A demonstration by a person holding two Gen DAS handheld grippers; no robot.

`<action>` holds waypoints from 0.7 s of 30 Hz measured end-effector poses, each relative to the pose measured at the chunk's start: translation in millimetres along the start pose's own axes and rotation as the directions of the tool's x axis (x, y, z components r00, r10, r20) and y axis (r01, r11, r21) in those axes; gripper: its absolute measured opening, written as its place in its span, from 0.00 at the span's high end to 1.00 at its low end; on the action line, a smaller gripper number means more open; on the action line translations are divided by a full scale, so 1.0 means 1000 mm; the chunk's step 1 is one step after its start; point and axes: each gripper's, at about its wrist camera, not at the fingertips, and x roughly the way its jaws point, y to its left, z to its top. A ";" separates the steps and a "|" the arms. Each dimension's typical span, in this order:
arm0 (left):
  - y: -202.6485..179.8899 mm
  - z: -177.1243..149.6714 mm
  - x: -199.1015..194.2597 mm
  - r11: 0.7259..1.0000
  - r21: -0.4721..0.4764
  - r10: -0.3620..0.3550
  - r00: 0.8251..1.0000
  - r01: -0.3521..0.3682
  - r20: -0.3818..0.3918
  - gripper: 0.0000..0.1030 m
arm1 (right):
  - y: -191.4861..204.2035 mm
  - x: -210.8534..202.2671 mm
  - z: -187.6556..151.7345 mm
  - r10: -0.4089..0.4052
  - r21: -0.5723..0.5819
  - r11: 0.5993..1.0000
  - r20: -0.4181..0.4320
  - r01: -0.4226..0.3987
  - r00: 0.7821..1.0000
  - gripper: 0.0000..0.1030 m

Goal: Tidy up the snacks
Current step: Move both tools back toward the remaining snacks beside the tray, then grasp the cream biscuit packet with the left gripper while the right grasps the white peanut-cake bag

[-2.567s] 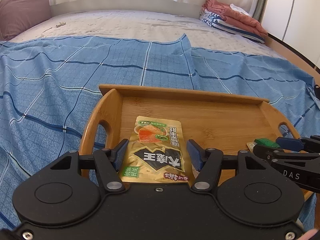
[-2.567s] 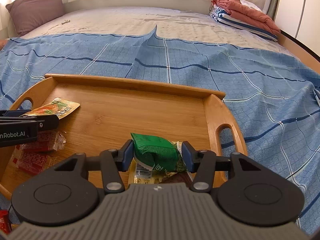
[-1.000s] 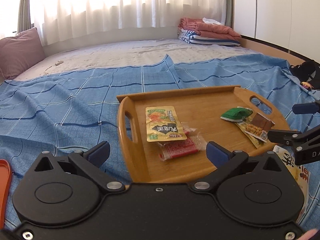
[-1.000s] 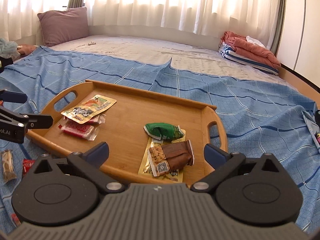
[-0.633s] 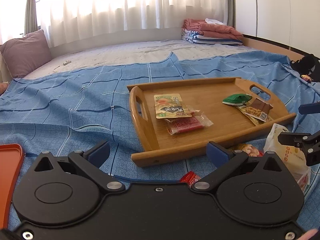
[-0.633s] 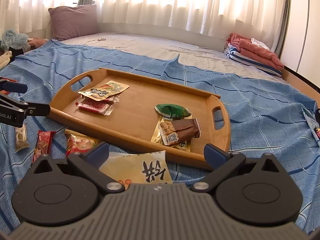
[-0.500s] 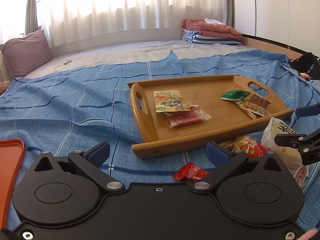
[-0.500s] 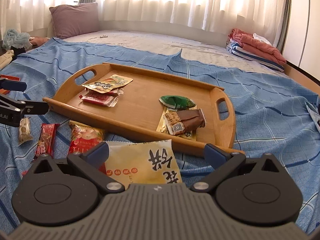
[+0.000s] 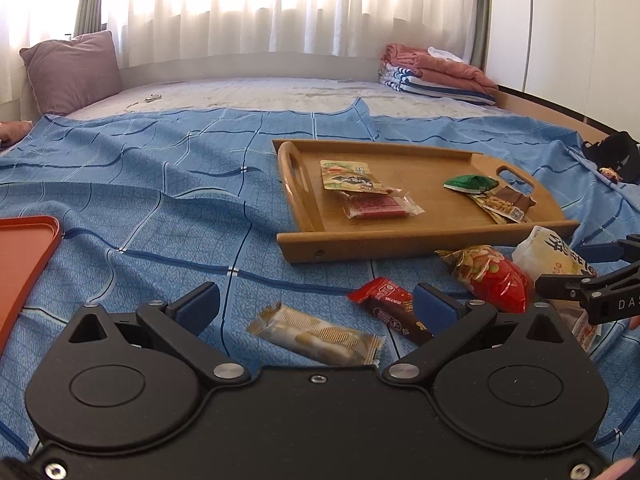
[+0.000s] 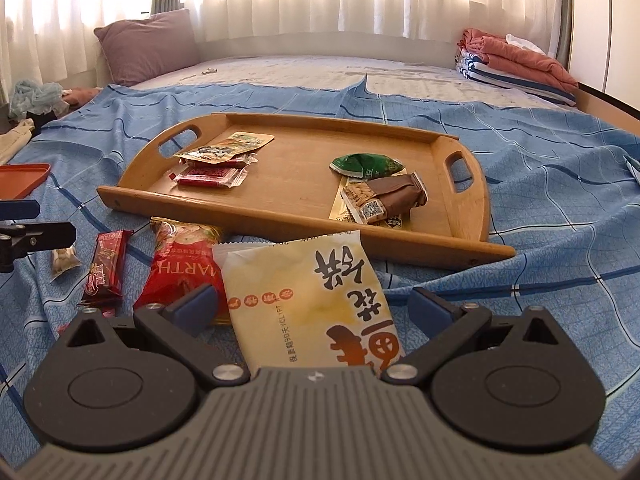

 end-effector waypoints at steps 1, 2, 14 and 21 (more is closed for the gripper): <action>0.000 -0.002 0.000 1.000 0.002 0.004 1.000 -0.004 -0.003 0.00 | -0.001 0.000 -0.001 0.002 0.010 1.000 -0.001 -0.002 1.000 0.00; 0.000 -0.004 0.001 1.000 0.009 0.009 1.000 -0.009 -0.006 0.00 | -0.002 0.001 -0.001 0.003 0.019 1.000 -0.001 -0.003 1.000 0.00; -0.004 -0.021 0.009 0.996 0.080 0.033 0.998 -0.030 -0.046 0.00 | -0.005 0.010 -0.010 0.001 0.068 0.998 -0.018 0.000 1.000 0.00; -0.011 -0.016 0.005 0.988 0.150 0.042 0.999 -0.044 0.016 0.00 | -0.006 0.010 -0.013 -0.002 0.075 0.997 -0.006 0.003 1.000 0.00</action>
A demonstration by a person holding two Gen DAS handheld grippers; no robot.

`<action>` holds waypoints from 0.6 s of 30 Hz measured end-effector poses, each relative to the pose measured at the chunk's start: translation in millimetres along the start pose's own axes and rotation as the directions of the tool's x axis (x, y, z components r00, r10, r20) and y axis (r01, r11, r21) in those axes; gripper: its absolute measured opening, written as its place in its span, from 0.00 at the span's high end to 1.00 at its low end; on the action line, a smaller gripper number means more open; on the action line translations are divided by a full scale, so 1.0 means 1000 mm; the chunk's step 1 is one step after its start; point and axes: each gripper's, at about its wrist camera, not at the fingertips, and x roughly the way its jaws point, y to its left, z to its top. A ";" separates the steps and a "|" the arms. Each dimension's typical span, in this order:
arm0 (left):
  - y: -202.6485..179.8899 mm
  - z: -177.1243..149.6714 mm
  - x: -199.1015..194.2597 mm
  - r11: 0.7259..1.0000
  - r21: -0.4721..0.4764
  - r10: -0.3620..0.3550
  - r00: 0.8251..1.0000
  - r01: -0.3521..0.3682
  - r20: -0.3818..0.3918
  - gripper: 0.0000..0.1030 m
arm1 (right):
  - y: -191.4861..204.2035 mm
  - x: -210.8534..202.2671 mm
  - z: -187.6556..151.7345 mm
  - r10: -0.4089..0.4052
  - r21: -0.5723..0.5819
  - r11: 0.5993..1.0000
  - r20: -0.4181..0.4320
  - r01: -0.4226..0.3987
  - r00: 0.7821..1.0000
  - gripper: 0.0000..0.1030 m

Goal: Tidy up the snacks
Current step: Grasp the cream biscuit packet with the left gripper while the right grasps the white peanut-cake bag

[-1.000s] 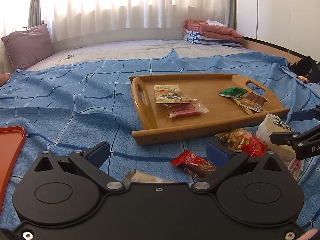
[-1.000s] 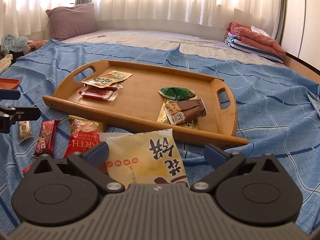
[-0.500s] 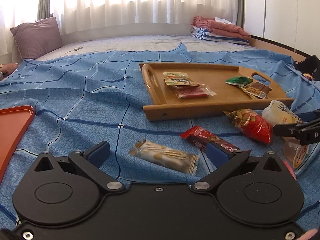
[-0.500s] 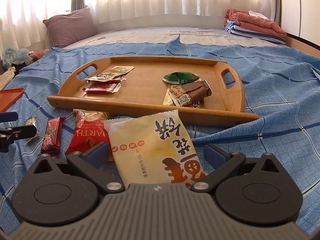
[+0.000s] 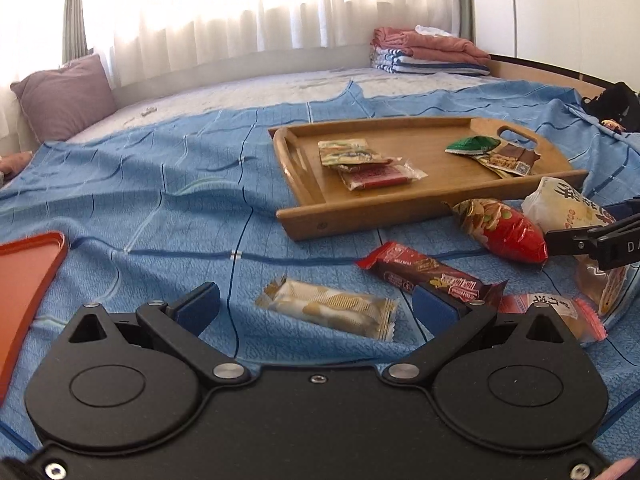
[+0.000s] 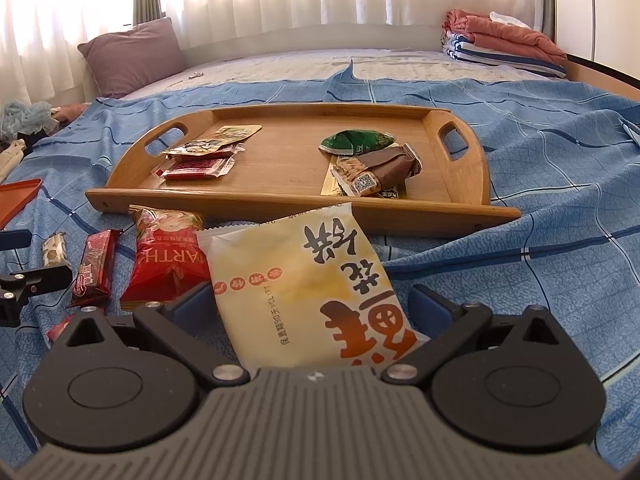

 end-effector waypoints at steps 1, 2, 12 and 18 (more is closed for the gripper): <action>-0.001 0.002 -0.001 1.000 0.021 0.004 1.000 -0.004 0.018 0.00 | 0.000 0.000 0.000 0.000 0.001 1.000 0.001 0.000 1.000 0.00; -0.002 0.005 -0.001 0.999 0.047 0.005 0.999 -0.007 0.033 0.00 | 0.000 0.000 0.000 0.000 0.002 1.000 0.002 0.000 1.000 0.00; 0.007 0.004 0.018 0.996 0.035 -0.084 0.993 0.088 -0.087 0.12 | -0.001 0.000 -0.002 0.002 0.006 1.000 0.010 -0.002 1.000 0.00; 0.007 -0.001 0.015 0.993 0.027 -0.113 0.989 0.116 -0.092 0.14 | -0.001 -0.001 -0.001 0.002 0.007 1.000 0.011 -0.002 1.000 0.00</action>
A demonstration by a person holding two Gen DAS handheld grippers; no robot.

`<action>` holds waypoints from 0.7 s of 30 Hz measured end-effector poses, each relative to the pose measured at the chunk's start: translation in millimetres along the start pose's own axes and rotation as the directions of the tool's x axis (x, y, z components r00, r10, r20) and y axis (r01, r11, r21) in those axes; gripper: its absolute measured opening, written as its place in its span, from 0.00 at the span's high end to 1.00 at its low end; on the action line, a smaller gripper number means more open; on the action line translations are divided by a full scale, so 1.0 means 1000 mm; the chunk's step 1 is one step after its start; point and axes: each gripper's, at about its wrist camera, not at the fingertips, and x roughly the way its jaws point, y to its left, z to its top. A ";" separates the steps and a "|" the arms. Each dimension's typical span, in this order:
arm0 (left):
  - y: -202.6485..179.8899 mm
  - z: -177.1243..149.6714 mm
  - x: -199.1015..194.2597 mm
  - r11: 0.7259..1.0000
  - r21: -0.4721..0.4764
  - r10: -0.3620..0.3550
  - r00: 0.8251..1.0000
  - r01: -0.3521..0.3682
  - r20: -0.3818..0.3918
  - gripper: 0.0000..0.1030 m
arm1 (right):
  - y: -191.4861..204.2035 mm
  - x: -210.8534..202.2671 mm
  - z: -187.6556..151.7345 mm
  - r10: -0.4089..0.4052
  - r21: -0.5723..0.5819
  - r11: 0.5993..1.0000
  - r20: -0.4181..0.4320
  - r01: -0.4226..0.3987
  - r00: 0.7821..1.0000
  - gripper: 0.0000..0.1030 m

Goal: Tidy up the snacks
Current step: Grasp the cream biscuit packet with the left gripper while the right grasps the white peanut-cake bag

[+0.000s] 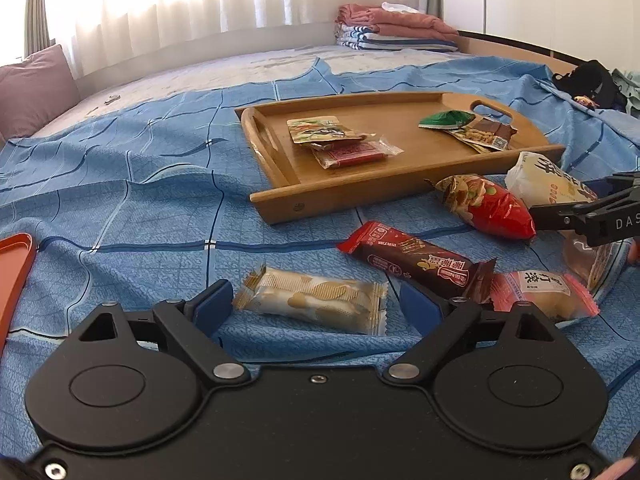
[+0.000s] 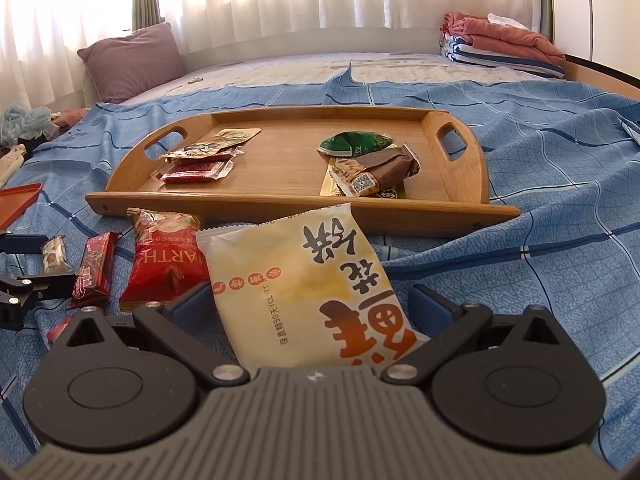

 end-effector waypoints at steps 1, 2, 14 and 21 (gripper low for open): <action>-0.001 0.000 -0.001 1.000 0.005 -0.001 1.000 0.001 0.001 0.15 | 0.000 0.000 0.000 0.000 0.000 1.000 0.000 0.000 1.000 0.00; -0.002 0.000 -0.001 1.000 0.010 -0.002 1.000 0.002 0.003 0.17 | 0.000 0.000 0.000 -0.001 -0.001 1.000 0.000 0.001 1.000 0.00; -0.022 -0.005 -0.016 0.998 0.062 0.006 0.999 -0.009 0.050 0.45 | 0.001 0.000 0.001 -0.009 -0.008 1.000 -0.003 0.009 1.000 0.00; -0.023 0.001 -0.025 0.998 0.052 0.036 0.996 -0.040 0.076 0.50 | 0.010 0.003 0.009 -0.076 -0.034 0.997 -0.045 0.075 0.996 0.12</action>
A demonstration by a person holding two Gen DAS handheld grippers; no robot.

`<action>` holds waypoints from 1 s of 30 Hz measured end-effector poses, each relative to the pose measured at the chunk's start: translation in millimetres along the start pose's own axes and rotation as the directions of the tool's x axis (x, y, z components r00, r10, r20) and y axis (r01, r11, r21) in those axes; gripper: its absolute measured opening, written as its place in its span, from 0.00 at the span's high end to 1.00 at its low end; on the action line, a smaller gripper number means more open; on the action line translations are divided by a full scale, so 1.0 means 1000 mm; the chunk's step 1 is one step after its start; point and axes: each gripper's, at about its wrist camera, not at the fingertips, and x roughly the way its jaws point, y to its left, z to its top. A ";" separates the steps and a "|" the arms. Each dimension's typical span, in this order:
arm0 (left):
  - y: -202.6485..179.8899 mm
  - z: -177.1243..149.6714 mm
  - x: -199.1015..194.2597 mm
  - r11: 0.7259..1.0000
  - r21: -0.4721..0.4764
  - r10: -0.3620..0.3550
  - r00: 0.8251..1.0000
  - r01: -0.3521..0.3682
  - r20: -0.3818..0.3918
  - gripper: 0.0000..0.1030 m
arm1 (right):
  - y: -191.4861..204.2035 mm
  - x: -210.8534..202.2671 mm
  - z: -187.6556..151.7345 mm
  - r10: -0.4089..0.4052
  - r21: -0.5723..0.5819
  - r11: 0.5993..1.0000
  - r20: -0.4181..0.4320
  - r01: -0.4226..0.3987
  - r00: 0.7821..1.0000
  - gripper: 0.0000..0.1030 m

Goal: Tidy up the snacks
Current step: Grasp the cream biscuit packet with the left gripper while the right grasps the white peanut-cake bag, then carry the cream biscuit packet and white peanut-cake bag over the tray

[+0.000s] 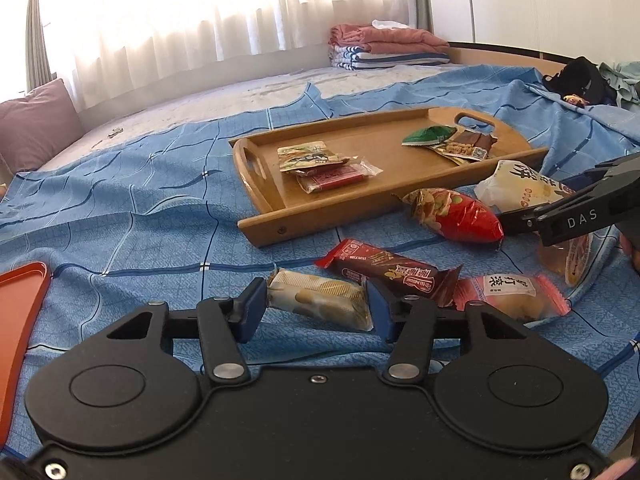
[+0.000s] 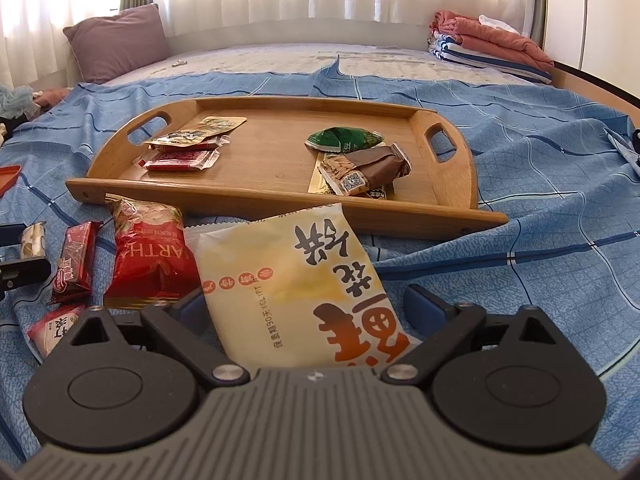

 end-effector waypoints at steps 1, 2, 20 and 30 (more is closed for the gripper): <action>0.001 0.002 -0.001 1.000 -0.003 0.005 1.000 -0.005 0.005 0.50 | 0.001 -0.001 0.001 0.002 0.000 1.000 0.000 -0.002 1.000 0.18; 0.002 0.004 -0.002 1.000 -0.005 0.009 1.000 -0.009 0.012 0.50 | 0.003 -0.003 0.001 -0.003 -0.003 1.000 0.000 0.003 1.000 0.22; 0.019 0.057 0.000 0.994 -0.107 0.045 0.996 -0.037 0.075 0.51 | 0.007 -0.039 0.047 -0.080 -0.004 0.997 0.065 0.081 0.995 0.26; 0.023 0.128 0.030 0.988 -0.150 -0.021 0.998 0.029 0.054 0.51 | -0.017 -0.017 0.121 -0.071 0.032 0.997 0.045 0.069 0.996 0.25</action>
